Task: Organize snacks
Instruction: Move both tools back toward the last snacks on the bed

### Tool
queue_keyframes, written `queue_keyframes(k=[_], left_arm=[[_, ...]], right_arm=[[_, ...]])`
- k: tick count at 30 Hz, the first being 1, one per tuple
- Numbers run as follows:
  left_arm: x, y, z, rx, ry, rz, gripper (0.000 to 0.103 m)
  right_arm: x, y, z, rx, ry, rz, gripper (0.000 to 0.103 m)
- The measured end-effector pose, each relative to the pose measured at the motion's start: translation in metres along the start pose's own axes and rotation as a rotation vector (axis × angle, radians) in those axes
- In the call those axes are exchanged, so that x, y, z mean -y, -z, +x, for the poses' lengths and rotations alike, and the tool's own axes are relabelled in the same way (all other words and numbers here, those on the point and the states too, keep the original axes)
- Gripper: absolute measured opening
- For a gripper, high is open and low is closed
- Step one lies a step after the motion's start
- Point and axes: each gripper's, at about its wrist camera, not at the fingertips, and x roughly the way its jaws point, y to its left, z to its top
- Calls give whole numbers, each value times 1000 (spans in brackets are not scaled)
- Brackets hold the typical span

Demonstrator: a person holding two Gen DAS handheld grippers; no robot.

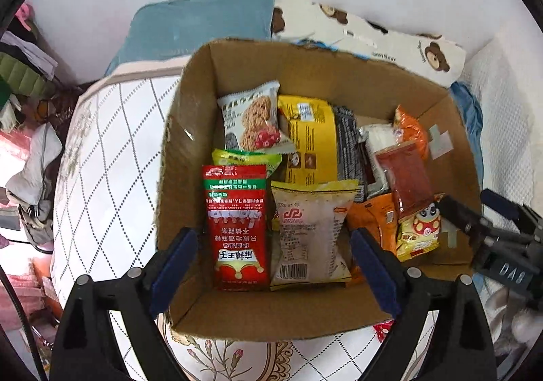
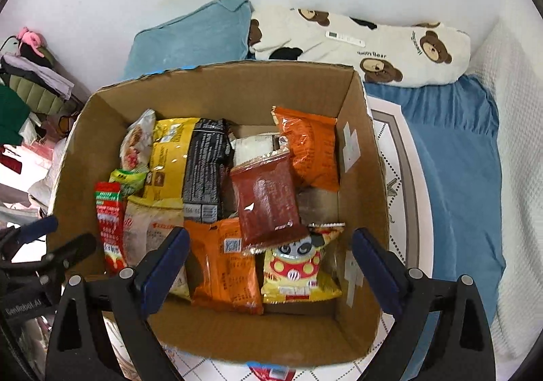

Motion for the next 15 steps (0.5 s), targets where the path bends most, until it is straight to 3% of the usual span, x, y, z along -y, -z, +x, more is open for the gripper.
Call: queue_keyframes(k=[15], left_arm=[[13,52,-73,254,11,27,93]], right_arm=[[-14,63,-78,201,19,-27,98]])
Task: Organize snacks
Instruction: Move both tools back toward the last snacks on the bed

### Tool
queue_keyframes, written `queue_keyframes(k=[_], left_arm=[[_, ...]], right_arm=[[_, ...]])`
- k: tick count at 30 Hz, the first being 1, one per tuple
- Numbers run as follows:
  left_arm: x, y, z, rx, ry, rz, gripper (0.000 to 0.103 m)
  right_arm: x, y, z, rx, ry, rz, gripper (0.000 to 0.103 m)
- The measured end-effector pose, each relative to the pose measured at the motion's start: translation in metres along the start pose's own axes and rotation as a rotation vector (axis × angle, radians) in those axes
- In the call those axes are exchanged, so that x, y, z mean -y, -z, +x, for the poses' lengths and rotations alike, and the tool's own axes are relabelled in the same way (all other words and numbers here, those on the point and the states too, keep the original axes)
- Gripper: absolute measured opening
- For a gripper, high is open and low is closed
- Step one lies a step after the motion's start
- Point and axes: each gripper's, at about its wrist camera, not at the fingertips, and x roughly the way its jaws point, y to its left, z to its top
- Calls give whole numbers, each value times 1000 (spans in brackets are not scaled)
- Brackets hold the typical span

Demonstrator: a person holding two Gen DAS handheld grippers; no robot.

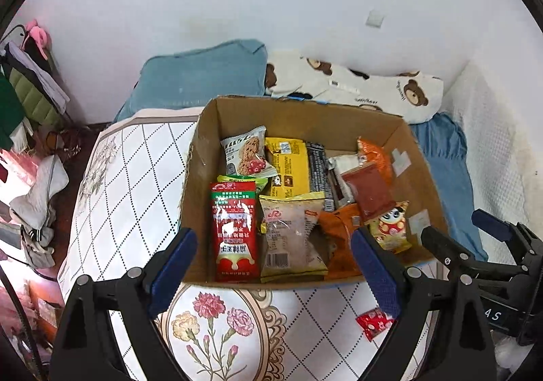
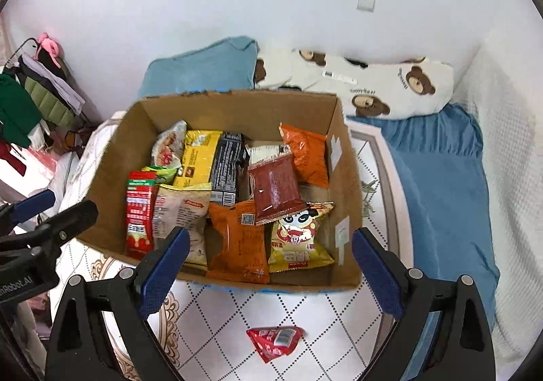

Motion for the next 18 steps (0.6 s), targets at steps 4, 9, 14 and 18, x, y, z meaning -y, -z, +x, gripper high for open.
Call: queue_keyframes(k=[4,9,14,18], left_arm=[[3,14,-18,33,14,1,93],[6,32,-43,76,23,6,93],[6,46,-67,127,24,-2,93],[8,58,-80,150,17,-2,93]], right_arm=[[0,14,-29,66,9,-1,98],[1,34,-63,132,13,5,98],[-1,52,-88,174,15,8,98],[-1,68,-104,198,-1,25,98]])
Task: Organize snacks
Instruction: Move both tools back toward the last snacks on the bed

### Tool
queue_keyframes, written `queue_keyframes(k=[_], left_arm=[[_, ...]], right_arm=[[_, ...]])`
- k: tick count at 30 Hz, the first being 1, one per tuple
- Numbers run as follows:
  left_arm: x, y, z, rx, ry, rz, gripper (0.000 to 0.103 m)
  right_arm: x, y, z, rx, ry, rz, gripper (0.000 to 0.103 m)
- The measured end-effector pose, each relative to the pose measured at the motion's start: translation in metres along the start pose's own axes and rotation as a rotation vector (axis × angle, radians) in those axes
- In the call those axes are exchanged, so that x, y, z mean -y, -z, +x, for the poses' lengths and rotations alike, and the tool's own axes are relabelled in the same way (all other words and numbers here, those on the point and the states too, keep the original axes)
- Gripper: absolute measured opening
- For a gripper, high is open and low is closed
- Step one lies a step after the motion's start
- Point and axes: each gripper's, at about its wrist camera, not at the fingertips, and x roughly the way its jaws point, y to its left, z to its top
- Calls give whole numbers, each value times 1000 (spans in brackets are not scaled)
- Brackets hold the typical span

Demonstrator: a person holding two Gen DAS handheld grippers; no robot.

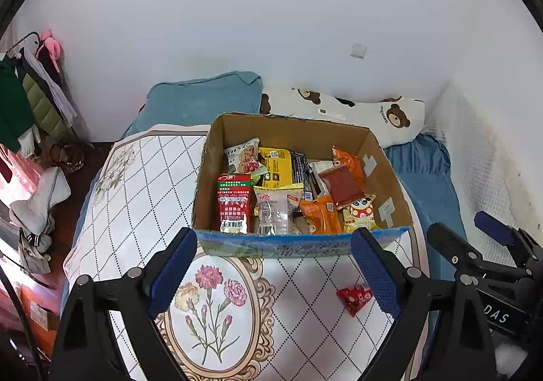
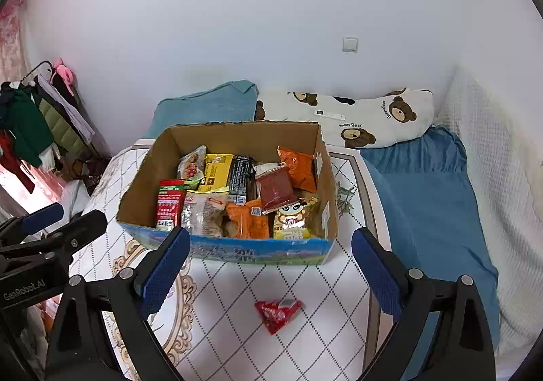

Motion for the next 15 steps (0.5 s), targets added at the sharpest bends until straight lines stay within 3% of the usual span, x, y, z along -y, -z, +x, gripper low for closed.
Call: queue_keyframes(k=[9,15], left_arm=[[0,18,-12,7,-10,-16,93],[-15,47,8,-87,-33,-72,93]], right_arm=[[4,17,-24,27,-24,37,98],[29,37,8,-84,-85,136,98]])
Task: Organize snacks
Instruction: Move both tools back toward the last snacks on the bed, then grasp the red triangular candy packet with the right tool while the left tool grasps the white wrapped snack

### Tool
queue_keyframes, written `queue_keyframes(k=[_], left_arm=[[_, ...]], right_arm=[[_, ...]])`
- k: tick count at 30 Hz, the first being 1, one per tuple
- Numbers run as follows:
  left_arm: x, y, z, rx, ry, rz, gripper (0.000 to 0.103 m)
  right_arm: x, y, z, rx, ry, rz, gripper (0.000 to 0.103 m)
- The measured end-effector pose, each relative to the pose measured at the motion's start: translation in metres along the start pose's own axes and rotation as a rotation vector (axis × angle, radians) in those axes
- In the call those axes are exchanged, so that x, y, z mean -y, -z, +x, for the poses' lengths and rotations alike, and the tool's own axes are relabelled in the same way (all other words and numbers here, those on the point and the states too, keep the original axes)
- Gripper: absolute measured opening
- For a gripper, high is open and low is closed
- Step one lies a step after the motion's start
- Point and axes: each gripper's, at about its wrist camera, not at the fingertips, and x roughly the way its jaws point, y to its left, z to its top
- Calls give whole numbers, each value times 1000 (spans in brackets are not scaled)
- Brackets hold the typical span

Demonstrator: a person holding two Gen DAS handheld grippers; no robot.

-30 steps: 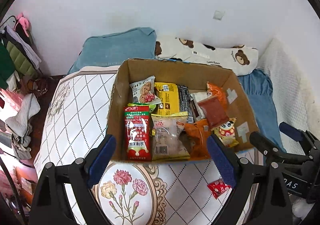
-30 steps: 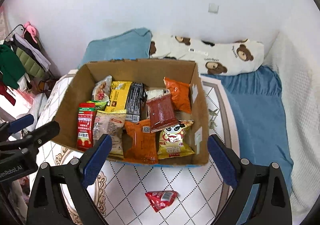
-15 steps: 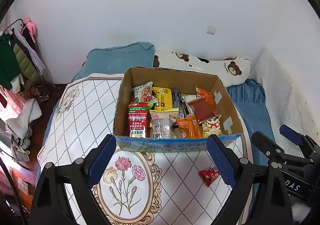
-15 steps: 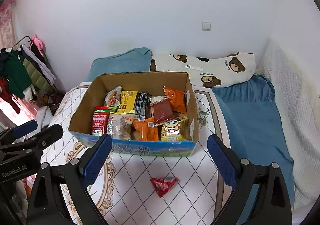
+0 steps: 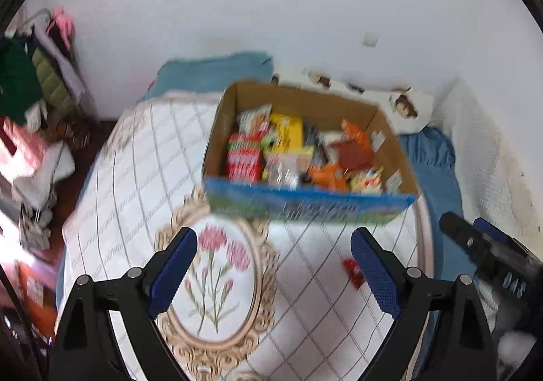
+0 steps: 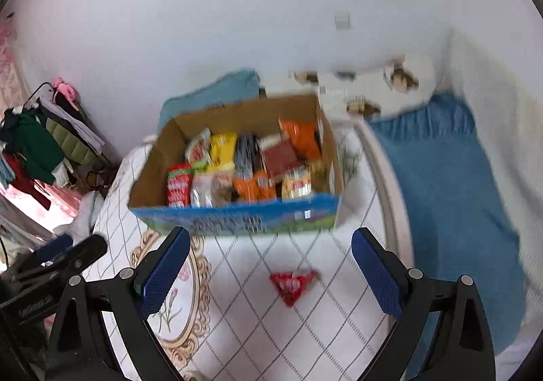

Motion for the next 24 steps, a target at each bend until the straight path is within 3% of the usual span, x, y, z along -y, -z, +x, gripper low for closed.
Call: queue_keyframes(k=[10,13,14,17,21,24], left_arm=[[-39,85,87,-290,-201,-88,93],[-48,107,99,-370,-226,-103,93],[-52,114,101,-397,-225,-119,93],[-61,134,109,-495,-203,-144,93],[-65,164,117,-626,-138,-131,93],[-66,189,131,-753,-36,-156,93]], right_arm=[[70,62,149,-323,-57,241,98],[75,73,177,-356,-75,268,83],[75,76,183,-359,-86,269,72],[69,80,194,-344,-59,222,57],[53,84,191,-306,-35,113,54],[41,93,187,-309,-35,53,54]])
